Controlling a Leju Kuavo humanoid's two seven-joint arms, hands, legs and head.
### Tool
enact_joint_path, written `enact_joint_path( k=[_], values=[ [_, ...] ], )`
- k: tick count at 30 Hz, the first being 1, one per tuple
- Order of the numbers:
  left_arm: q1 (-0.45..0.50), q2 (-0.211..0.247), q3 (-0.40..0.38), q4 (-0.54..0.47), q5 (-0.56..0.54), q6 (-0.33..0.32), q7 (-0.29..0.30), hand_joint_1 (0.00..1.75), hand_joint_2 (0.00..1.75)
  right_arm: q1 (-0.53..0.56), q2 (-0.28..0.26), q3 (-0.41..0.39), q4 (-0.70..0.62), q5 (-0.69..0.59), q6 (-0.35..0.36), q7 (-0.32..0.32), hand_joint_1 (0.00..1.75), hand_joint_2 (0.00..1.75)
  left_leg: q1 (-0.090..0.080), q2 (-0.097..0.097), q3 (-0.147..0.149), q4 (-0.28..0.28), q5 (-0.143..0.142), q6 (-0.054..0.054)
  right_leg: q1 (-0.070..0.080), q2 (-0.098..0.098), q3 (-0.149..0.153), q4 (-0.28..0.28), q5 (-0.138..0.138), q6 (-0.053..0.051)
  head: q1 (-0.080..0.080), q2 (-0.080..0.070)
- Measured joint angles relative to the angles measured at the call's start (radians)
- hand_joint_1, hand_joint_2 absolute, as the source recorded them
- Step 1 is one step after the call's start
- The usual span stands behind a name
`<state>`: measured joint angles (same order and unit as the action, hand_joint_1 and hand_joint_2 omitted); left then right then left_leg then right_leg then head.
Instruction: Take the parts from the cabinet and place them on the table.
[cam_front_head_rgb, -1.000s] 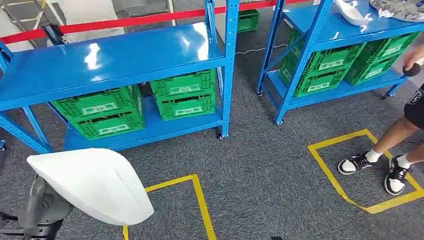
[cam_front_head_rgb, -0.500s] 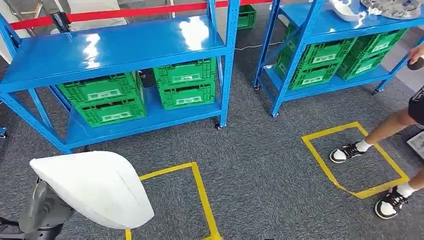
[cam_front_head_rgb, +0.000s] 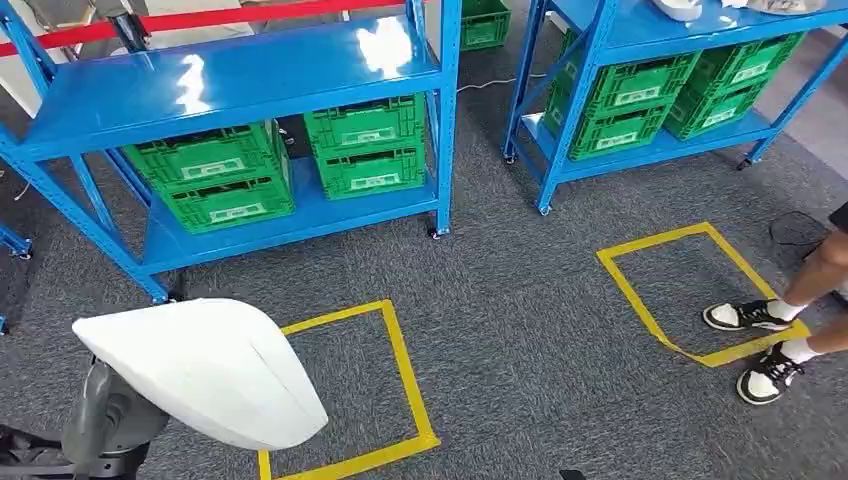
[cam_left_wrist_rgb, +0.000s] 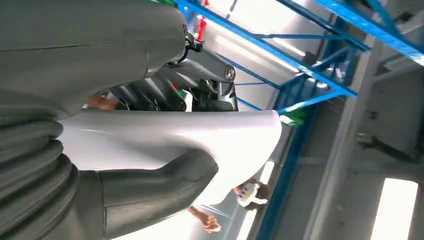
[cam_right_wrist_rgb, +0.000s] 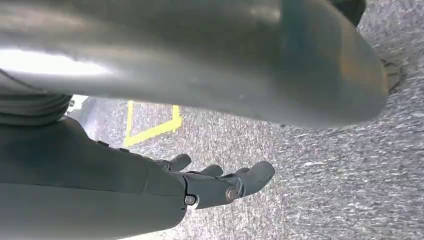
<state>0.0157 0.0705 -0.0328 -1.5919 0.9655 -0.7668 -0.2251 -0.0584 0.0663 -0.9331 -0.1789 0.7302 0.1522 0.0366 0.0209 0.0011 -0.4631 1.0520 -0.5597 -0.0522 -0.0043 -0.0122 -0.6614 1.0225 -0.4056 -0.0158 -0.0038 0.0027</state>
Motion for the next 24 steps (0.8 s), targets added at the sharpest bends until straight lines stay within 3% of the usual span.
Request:
enact_joint_path(
  k=[1,4,5,6,8,9,10,11,12,13,14,15,16,17,19,20,21,22,23,24],
  values=[
    [-0.003,-0.007,0.004,-0.003,0.0,-0.005,-0.005,1.75,1.75,-0.001,-0.001,0.0,0.0,0.006,0.006,-0.006,0.0,0.0,-0.007,-0.004,0.023,-0.055,-0.028,0.015,0.001,0.0,-0.005,0.006,0.009,0.006,0.002,0.0],
    [-0.001,-0.028,0.025,-0.003,-0.015,-0.024,-0.013,1.75,1.75,0.0,-0.005,0.002,0.0,0.025,0.013,-0.014,0.0,0.0,-0.013,0.0,-0.012,-0.044,-0.005,0.046,-0.004,0.001,-0.011,-0.007,0.045,0.025,0.001,0.0],
    [-0.001,-0.034,0.032,-0.003,-0.016,-0.031,-0.016,1.75,1.75,0.003,-0.006,0.005,0.0,0.033,0.015,-0.014,0.0,0.0,-0.008,0.007,-0.024,-0.045,0.01,0.061,-0.01,0.004,-0.019,0.002,0.025,0.033,0.002,0.0],
    [-0.001,-0.038,0.039,-0.005,-0.018,-0.033,-0.019,1.75,1.75,0.004,-0.006,0.01,0.0,0.037,0.017,-0.011,0.0,0.0,-0.009,0.007,-0.037,-0.045,0.021,0.069,-0.01,0.004,-0.032,0.031,-0.028,0.036,0.002,0.0],
    [0.001,-0.049,0.052,-0.01,-0.024,-0.037,-0.025,1.75,1.75,0.002,-0.006,0.019,0.0,0.045,0.021,-0.012,0.0,0.0,-0.01,0.007,-0.067,-0.044,0.046,0.075,-0.01,0.005,-0.067,0.167,-0.159,0.041,0.002,0.0],
    [0.005,-0.053,0.058,-0.011,-0.027,-0.039,-0.03,1.75,1.75,0.0,-0.008,0.021,0.0,0.049,0.022,-0.013,0.0,0.0,-0.013,0.007,-0.079,-0.043,0.06,0.076,-0.01,0.005,-0.081,0.245,-0.198,0.042,0.003,0.0],
    [0.011,-0.057,0.063,-0.013,-0.029,-0.04,-0.034,1.75,1.75,-0.002,-0.011,0.023,0.0,0.051,0.024,-0.012,0.0,0.0,-0.015,0.007,-0.097,-0.04,0.073,0.075,-0.009,0.006,-0.082,0.297,-0.205,0.041,0.002,0.0],
    [0.017,-0.06,0.07,-0.015,-0.033,-0.04,-0.038,1.75,1.75,-0.002,-0.015,0.025,0.0,0.052,0.024,-0.012,0.0,0.0,-0.016,0.007,-0.116,-0.036,0.086,0.074,-0.009,0.006,-0.067,0.314,-0.179,0.039,0.002,0.0],
    [0.02,-0.062,0.074,-0.015,-0.033,-0.041,-0.039,1.75,1.75,-0.002,-0.017,0.026,0.0,0.052,0.024,-0.012,0.0,0.0,-0.016,0.007,-0.136,-0.031,0.097,0.073,-0.007,0.007,-0.026,0.286,-0.138,0.035,0.003,0.0],
    [0.02,-0.064,0.075,-0.016,-0.034,-0.042,-0.039,1.75,1.75,-0.002,-0.02,0.026,0.0,0.051,0.024,-0.012,0.0,0.0,-0.016,0.007,-0.154,-0.025,0.106,0.071,-0.005,0.007,0.031,0.22,-0.103,0.03,0.003,0.0],
    [0.019,-0.066,0.076,-0.017,-0.035,-0.042,-0.039,1.75,1.75,-0.004,-0.023,0.026,0.0,0.05,0.023,-0.01,0.0,0.0,-0.016,0.006,-0.167,-0.021,0.115,0.068,-0.002,0.008,0.1,0.131,-0.095,0.023,0.003,0.0],
    [0.017,-0.07,0.076,-0.016,-0.035,-0.043,-0.038,1.75,1.75,-0.008,-0.029,0.026,0.0,0.047,0.021,-0.003,0.0,0.0,-0.016,0.007,-0.173,-0.018,0.123,0.065,0.002,0.009,0.163,0.037,-0.134,0.012,0.002,0.0],
    [0.012,-0.071,0.076,-0.016,-0.034,-0.044,-0.037,1.75,1.75,-0.012,-0.032,0.026,0.0,0.045,0.018,0.002,0.0,0.0,-0.019,0.007,-0.178,-0.017,0.132,0.057,0.007,0.009,0.202,-0.037,-0.159,0.007,0.002,0.0],
    [0.005,-0.071,0.076,-0.013,-0.034,-0.044,-0.029,1.75,1.75,-0.013,-0.033,0.026,0.0,0.043,0.015,0.01,0.0,0.0,-0.016,0.01,-0.177,-0.024,0.145,0.049,0.011,0.01,0.192,-0.032,-0.151,0.008,0.002,0.0],
    [-0.004,-0.074,0.077,-0.009,-0.034,-0.043,-0.021,1.75,1.75,-0.014,-0.038,0.026,0.0,0.043,0.016,0.023,0.0,0.0,-0.014,0.01,-0.179,-0.034,0.167,0.037,0.015,0.01,0.183,-0.036,-0.136,-0.002,0.004,0.0],
    [-0.005,-0.074,0.079,-0.008,-0.034,-0.042,-0.017,1.75,1.75,-0.012,-0.038,0.026,0.0,0.043,0.017,0.026,0.0,0.0,-0.016,0.008,-0.184,-0.032,0.166,0.031,0.001,0.006,0.171,-0.047,-0.117,-0.01,0.003,0.0],
    [-0.004,-0.074,0.082,-0.006,-0.033,-0.041,-0.014,1.75,1.75,-0.012,-0.038,0.026,0.0,0.042,0.018,0.028,0.0,0.0,-0.015,0.004,-0.196,-0.012,0.123,0.028,0.002,0.002,0.159,-0.048,-0.107,-0.018,0.003,0.0],
    [-0.004,-0.075,0.084,-0.003,-0.033,-0.041,-0.013,1.75,1.75,-0.012,-0.038,0.026,0.0,0.041,0.018,0.031,0.0,0.0,-0.014,0.002,-0.212,0.033,0.06,0.025,0.001,0.002,0.144,-0.047,-0.096,-0.025,0.002,0.0],
    [-0.004,-0.075,0.084,0.0,-0.033,-0.041,-0.011,1.75,1.75,-0.011,-0.038,0.025,0.0,0.037,0.017,0.037,0.0,0.0,-0.012,0.002,-0.225,0.106,-0.009,0.019,0.001,0.002,0.128,-0.046,-0.082,-0.024,0.002,0.0],
    [-0.003,-0.075,0.085,0.003,-0.033,-0.041,-0.011,1.75,1.75,-0.01,-0.037,0.025,0.0,0.032,0.016,0.042,0.0,0.0,-0.012,0.002,-0.238,0.182,-0.055,0.015,0.002,0.002,0.111,-0.046,-0.069,-0.024,0.002,0.0]
  ],
)
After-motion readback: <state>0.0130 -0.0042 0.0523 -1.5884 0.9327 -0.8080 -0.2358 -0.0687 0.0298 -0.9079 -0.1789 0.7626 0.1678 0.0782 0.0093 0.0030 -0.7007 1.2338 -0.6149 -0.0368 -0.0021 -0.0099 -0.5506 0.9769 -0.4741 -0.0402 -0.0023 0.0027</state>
